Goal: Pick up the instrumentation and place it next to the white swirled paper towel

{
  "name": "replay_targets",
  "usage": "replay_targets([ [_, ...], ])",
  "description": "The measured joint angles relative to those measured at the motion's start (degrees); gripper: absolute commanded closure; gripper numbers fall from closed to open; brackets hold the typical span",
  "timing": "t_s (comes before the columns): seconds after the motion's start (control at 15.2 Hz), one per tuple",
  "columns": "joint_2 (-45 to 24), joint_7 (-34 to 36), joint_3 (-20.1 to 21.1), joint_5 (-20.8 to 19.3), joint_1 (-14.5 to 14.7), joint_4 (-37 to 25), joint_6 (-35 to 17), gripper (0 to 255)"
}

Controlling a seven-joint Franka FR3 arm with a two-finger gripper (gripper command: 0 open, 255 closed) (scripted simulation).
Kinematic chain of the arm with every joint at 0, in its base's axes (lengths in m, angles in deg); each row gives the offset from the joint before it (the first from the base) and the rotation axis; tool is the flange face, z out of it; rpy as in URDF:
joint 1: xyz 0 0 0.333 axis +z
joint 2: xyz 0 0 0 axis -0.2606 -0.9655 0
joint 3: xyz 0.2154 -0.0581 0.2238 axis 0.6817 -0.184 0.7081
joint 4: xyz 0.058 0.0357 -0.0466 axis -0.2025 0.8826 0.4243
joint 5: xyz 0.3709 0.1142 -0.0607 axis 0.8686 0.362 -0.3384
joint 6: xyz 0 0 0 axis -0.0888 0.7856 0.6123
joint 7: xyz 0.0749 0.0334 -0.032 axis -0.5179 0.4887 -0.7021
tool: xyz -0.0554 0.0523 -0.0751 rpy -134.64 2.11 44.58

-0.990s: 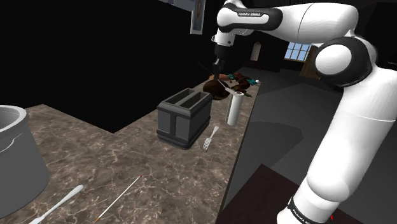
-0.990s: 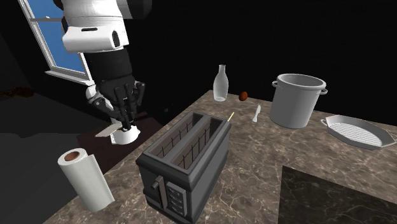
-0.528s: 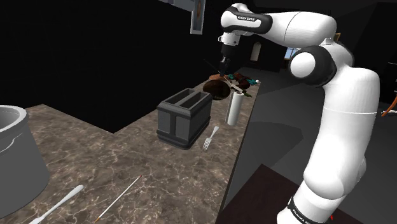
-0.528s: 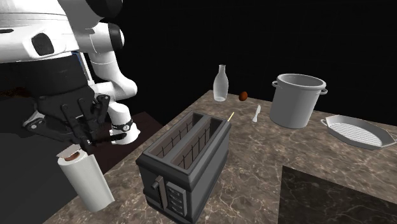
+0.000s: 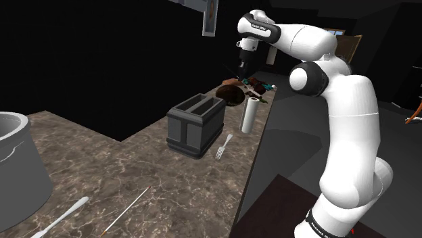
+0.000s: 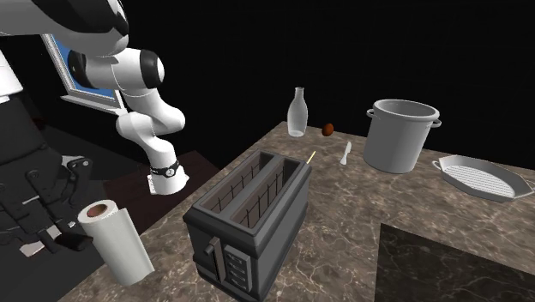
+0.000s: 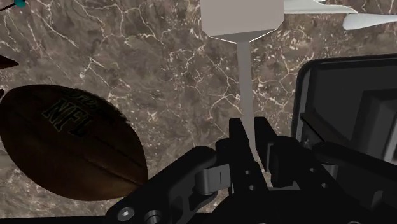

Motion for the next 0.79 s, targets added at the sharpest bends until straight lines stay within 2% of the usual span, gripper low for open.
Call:
replay_targets([
  [0.79, 4.1, -0.5, 0.0, -0.6, 1.2, 15.8, -11.7, 255],
])
